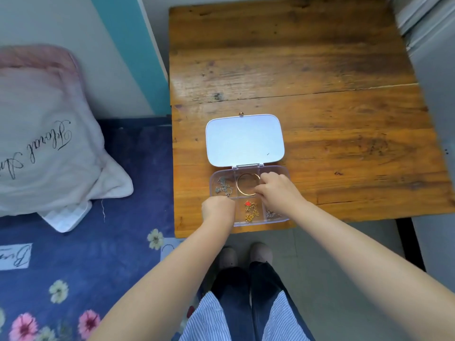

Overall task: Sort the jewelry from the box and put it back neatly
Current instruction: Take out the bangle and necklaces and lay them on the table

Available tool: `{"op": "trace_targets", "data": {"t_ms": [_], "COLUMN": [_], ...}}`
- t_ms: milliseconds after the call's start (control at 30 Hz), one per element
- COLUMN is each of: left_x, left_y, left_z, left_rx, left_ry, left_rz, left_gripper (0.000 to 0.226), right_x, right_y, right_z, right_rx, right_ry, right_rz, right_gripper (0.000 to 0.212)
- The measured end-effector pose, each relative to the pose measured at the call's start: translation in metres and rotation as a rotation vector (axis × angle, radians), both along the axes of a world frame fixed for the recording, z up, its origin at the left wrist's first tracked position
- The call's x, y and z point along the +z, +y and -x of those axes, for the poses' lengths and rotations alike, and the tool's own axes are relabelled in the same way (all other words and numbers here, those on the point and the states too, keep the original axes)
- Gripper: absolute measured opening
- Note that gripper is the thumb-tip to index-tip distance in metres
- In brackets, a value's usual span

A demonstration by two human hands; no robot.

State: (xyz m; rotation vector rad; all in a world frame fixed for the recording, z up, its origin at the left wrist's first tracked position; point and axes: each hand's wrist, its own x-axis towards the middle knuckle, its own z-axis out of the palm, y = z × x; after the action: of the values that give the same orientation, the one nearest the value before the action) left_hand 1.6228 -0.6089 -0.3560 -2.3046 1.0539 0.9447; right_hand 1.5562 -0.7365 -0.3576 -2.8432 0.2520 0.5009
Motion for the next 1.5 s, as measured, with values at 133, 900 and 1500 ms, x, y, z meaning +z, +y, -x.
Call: {"op": "trace_targets", "data": {"t_ms": [133, 900, 1500], "left_x": [0.001, 0.191, -0.010], "left_y": [0.002, -0.190, -0.298], "left_z": [-0.001, -0.001, 0.125], "left_rx": [-0.011, 0.557, -0.051], "left_ry": [-0.013, 0.132, -0.080], "left_rz": [-0.018, 1.243, 0.429], "left_gripper": [0.029, 0.024, 0.019], "right_x": [0.002, 0.192, 0.007], "right_y": [-0.008, -0.198, -0.290], "right_z": [0.009, 0.095, 0.178], "right_rx": [-0.024, -0.595, -0.661], "right_ry": [-0.015, -0.549, -0.102], "right_rz": [-0.035, -0.166, -0.174], "right_gripper": [0.024, 0.017, 0.022]}}
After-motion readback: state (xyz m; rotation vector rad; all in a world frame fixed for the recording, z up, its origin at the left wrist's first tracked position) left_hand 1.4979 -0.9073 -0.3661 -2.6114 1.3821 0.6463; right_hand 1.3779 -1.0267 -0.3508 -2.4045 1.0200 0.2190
